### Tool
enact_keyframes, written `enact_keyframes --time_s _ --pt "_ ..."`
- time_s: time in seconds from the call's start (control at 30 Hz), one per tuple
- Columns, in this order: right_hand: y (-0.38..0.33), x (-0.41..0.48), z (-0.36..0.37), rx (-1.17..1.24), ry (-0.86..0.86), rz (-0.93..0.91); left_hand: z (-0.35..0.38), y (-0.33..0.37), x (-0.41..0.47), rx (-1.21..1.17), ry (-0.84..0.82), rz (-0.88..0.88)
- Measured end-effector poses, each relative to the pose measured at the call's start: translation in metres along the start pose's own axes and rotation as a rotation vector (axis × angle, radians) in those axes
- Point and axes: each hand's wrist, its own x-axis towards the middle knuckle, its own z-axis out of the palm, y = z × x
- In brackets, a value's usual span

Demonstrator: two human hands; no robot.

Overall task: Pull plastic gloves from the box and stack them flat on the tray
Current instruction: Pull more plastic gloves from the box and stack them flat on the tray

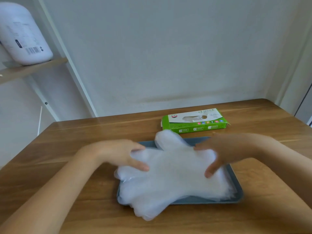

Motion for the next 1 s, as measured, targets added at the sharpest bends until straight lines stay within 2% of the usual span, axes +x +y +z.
enact_keyframes --time_s 0.1,0.17,0.27,0.4,0.57,0.63,0.83,1.0 --pt "0.005 0.017 -0.021 0.280 0.316 -0.043 -0.025 0.001 0.011 -0.186 0.224 0.002" --pt "0.017 0.038 -0.031 0.336 0.563 -0.027 -0.031 0.005 0.027 -0.235 0.358 0.026" --pt "0.038 0.075 -0.038 0.354 0.726 0.050 -0.036 0.015 0.056 -0.256 0.394 0.088" --pt "0.052 0.109 -0.030 0.364 0.698 0.073 -0.042 0.031 0.083 -0.238 0.302 0.170" --pt "0.057 0.122 -0.019 0.290 0.658 0.061 -0.036 0.044 0.108 -0.047 0.118 0.138" --pt "0.061 0.126 -0.013 0.287 0.682 0.018 -0.030 0.047 0.114 -0.052 0.075 0.127" --pt "0.065 0.129 -0.013 0.376 0.585 0.013 -0.023 0.048 0.115 -0.081 0.057 0.130" --pt "0.065 0.131 -0.011 0.401 0.643 0.006 -0.017 0.051 0.113 -0.066 0.034 0.118"
